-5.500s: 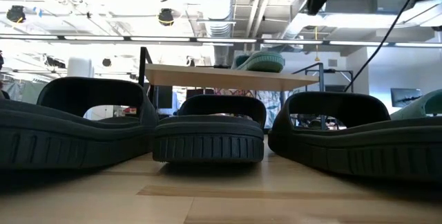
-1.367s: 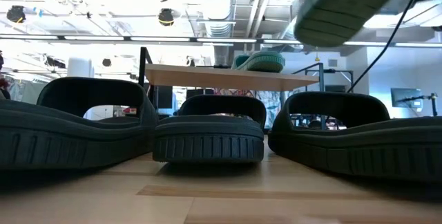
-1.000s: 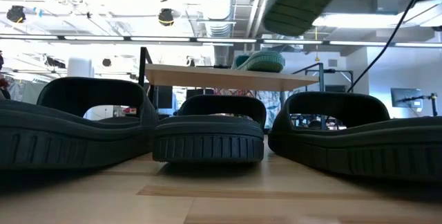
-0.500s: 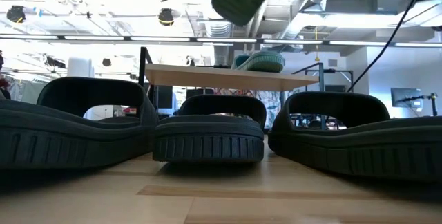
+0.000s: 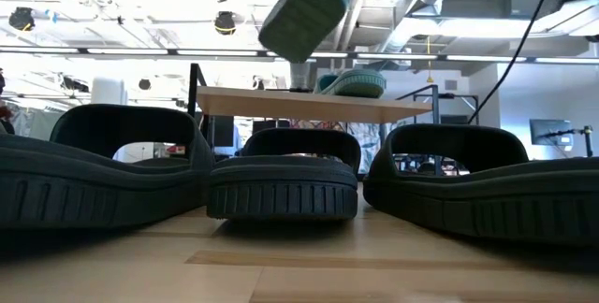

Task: Pick and place slides into the shelf
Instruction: Put the green slide on the shelf

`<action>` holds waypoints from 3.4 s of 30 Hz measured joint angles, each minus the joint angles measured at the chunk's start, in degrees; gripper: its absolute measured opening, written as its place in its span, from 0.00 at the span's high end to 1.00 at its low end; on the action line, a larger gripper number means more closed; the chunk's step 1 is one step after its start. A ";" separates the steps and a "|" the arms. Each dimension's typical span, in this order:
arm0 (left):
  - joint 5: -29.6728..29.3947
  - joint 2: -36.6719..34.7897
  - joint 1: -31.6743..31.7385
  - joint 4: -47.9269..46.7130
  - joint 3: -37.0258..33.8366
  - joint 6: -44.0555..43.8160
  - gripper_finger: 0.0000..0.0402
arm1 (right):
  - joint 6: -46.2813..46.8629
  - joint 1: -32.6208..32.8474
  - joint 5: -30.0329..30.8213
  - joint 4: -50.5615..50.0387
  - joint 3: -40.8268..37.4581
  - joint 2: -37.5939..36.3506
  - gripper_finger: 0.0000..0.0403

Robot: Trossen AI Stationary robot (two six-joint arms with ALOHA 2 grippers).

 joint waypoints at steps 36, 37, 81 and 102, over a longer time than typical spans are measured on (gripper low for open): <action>-2.71 0.00 0.00 -1.01 0.00 -0.67 0.65 | -0.16 -6.55 -4.70 6.08 0.08 8.94 1.00; -2.77 0.00 0.00 -1.02 0.00 -0.57 0.65 | -0.18 -6.55 -4.79 5.33 -0.05 9.11 1.00; -3.10 0.00 0.00 -1.87 0.00 -0.12 0.65 | 0.81 -6.44 -6.05 1.87 -0.02 10.37 0.87; -3.10 0.00 0.00 -1.89 0.00 -0.15 0.65 | 5.84 -6.79 -9.04 0.84 0.00 10.35 0.87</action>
